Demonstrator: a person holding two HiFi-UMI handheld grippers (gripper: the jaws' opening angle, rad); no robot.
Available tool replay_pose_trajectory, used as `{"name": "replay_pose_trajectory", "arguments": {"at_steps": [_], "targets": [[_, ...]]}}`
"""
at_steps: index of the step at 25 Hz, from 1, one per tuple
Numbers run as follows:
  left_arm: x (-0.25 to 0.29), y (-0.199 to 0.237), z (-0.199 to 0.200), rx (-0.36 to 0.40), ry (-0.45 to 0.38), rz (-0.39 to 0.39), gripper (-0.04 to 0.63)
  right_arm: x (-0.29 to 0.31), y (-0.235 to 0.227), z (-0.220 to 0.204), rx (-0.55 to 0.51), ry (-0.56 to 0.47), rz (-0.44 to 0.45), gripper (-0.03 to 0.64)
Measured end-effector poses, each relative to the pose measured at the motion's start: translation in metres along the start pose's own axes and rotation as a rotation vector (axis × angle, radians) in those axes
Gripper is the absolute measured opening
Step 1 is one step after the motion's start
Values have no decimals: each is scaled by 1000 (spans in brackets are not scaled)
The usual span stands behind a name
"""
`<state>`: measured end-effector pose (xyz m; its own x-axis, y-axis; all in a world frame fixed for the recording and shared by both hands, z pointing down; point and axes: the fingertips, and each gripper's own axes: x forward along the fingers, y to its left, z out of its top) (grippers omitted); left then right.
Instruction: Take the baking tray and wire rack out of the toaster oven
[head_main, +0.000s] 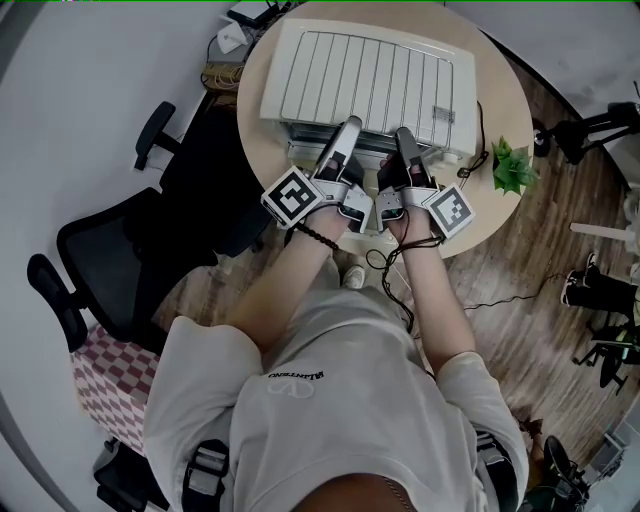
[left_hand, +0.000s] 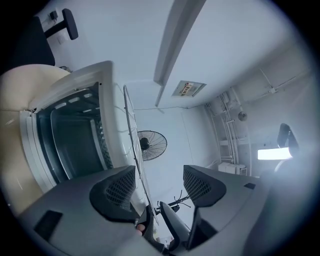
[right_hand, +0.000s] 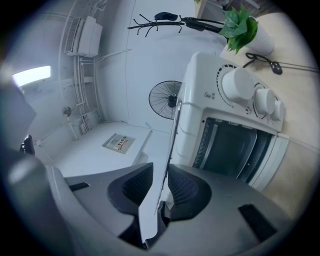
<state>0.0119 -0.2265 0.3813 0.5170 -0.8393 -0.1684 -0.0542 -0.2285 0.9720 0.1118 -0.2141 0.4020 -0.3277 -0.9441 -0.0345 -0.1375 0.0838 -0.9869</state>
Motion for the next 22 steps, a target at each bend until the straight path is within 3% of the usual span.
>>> {"name": "replay_pose_trajectory", "arguments": {"at_steps": [7,10,12,19,22], "targets": [[-3,25,-10,-22,59,73,305,-3,-14,-1,0,8,-84,94],[-4,36,-15,-40,72,92,305,-10,-35,-1,45,5,-127,143],[-6,39,-16,-49,77,95,305,-13,-38,-4,62,2,-119,178],[-7,34,-14,-69,65,40,305,-14,-35,-5,40,6,-97,179],[-14,35,-15,-61,77,42,305,-9,-30,5,-22,11,-101,179]]}}
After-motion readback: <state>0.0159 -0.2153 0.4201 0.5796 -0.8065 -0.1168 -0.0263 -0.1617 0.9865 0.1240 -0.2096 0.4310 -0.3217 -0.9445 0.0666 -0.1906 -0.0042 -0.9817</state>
